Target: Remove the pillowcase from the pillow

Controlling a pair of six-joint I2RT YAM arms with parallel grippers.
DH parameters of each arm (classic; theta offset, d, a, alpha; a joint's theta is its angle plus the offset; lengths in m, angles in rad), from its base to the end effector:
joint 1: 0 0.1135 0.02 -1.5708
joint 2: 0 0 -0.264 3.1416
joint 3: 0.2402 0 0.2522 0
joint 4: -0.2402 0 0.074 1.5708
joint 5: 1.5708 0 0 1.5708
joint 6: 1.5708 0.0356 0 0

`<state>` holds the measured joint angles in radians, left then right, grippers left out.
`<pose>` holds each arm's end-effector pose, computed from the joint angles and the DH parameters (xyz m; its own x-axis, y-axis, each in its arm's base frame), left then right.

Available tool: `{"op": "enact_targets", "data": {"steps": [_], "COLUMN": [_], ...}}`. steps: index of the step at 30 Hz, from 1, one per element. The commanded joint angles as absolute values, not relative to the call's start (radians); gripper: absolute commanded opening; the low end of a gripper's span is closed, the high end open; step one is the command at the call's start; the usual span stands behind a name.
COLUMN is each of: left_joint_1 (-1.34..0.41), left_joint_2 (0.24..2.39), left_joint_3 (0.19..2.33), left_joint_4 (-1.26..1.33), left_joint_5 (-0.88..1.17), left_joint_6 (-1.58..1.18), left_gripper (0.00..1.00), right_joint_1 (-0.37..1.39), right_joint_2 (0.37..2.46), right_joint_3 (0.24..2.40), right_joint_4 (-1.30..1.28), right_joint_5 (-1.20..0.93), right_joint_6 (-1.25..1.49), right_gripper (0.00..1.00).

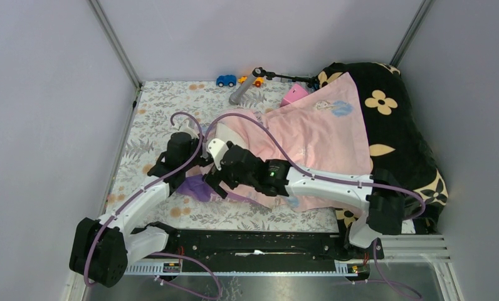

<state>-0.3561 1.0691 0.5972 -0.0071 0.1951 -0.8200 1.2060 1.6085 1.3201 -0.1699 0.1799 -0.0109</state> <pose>0.2180 -0.0885 0.2369 -0.6627 -0.5188 -0.5401 0.0275 0.7039 -0.7098 0.1414 0.3524 0.3169 -0.1484 -0.4187 -0.8959 -0.8635 0.4964 -0.0889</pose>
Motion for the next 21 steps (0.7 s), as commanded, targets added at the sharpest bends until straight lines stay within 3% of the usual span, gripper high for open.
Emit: {"op": "enact_targets", "data": {"steps": [1, 7, 14, 17, 21], "left_joint_1": [-0.356, -0.354, -0.345, -0.344, -0.344], "left_joint_2": [1.031, 1.052, 1.081, 1.071, 1.052], "left_joint_3": [0.696, 0.753, 0.830, 0.850, 0.856], "left_joint_4": [0.100, 0.091, 0.040, 0.030, 0.028], "left_joint_5": [0.216, 0.207, 0.182, 0.185, 0.206], "left_joint_6": [-0.823, -0.807, -0.772, -0.774, -0.786], "left_gripper": [0.00, 0.00, 0.00, 0.00, 0.00], "right_joint_1": [1.204, 1.204, 1.201, 1.135, 1.039], "right_joint_2": [1.628, 1.527, 1.327, 1.313, 1.343], "right_joint_3": [1.243, 1.056, 0.830, 0.788, 0.784], "right_joint_4": [-0.132, -0.104, -0.102, -0.112, -0.100], "right_joint_5": [0.052, -0.091, -0.113, -0.089, -0.232], "right_joint_6": [0.032, 0.108, 0.183, 0.226, 0.244], "right_gripper": [0.98, 0.94, 0.91, 0.90, 0.90]}}
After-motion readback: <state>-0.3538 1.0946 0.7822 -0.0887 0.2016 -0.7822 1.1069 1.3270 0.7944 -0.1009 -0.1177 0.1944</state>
